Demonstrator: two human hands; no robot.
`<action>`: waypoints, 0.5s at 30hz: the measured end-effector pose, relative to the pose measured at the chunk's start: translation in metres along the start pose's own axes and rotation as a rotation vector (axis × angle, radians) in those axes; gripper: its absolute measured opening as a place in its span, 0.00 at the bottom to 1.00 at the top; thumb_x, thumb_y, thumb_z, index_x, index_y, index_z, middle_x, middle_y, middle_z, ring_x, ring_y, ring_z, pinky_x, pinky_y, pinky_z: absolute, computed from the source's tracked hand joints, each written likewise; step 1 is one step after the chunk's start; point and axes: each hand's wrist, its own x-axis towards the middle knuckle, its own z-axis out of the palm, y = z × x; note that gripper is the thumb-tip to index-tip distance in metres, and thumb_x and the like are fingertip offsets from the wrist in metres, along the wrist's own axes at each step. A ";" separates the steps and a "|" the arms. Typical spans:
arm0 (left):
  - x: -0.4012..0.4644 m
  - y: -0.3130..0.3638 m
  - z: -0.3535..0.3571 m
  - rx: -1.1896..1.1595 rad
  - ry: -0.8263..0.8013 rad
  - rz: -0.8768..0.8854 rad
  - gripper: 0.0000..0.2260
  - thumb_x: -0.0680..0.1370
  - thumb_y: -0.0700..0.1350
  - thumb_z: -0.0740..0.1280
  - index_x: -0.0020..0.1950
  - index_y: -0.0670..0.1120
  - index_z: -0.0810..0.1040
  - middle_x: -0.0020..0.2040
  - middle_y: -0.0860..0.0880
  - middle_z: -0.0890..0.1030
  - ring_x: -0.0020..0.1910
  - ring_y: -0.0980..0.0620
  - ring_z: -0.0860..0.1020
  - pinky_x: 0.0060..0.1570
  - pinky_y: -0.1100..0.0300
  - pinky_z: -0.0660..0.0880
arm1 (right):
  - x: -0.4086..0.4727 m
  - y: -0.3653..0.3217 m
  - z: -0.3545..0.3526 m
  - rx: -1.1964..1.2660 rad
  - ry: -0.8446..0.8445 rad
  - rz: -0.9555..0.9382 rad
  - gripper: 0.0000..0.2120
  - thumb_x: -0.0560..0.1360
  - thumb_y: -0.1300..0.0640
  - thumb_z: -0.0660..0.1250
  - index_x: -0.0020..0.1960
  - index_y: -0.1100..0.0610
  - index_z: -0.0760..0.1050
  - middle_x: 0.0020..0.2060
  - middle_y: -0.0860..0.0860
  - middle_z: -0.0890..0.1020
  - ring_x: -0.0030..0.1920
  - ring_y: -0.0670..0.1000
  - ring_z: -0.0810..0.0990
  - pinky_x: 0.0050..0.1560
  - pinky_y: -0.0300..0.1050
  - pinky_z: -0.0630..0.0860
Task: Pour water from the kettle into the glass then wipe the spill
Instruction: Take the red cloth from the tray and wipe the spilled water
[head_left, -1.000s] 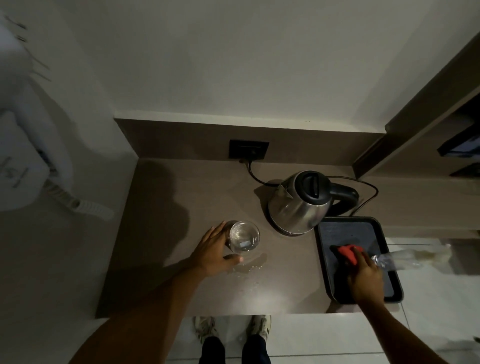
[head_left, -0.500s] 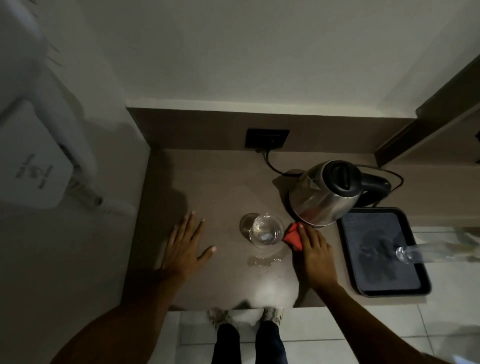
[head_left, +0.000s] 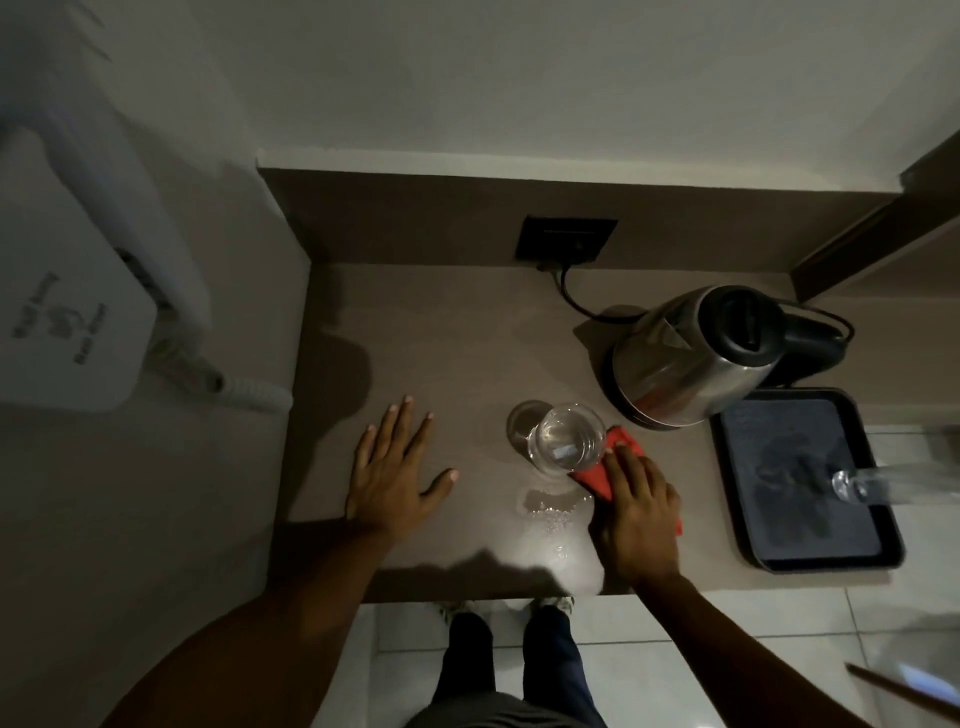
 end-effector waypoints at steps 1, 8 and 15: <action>0.000 0.000 0.000 0.001 0.000 -0.002 0.36 0.76 0.71 0.48 0.80 0.54 0.49 0.81 0.49 0.44 0.79 0.49 0.43 0.76 0.48 0.44 | -0.005 -0.003 0.002 0.004 0.007 -0.014 0.32 0.68 0.53 0.69 0.70 0.60 0.70 0.70 0.61 0.72 0.68 0.65 0.70 0.60 0.64 0.69; 0.000 -0.001 0.002 -0.016 0.027 0.002 0.36 0.76 0.71 0.48 0.80 0.53 0.50 0.82 0.48 0.47 0.80 0.49 0.45 0.76 0.48 0.46 | -0.054 -0.027 0.011 -0.007 -0.124 -0.159 0.44 0.55 0.54 0.82 0.69 0.59 0.73 0.66 0.60 0.77 0.64 0.67 0.75 0.55 0.67 0.76; -0.002 0.000 0.001 -0.044 0.034 0.009 0.36 0.77 0.70 0.50 0.80 0.53 0.51 0.82 0.48 0.48 0.80 0.49 0.46 0.76 0.50 0.44 | -0.081 -0.050 0.009 0.219 -0.165 -0.371 0.22 0.73 0.49 0.62 0.65 0.55 0.77 0.64 0.50 0.79 0.66 0.55 0.73 0.67 0.48 0.64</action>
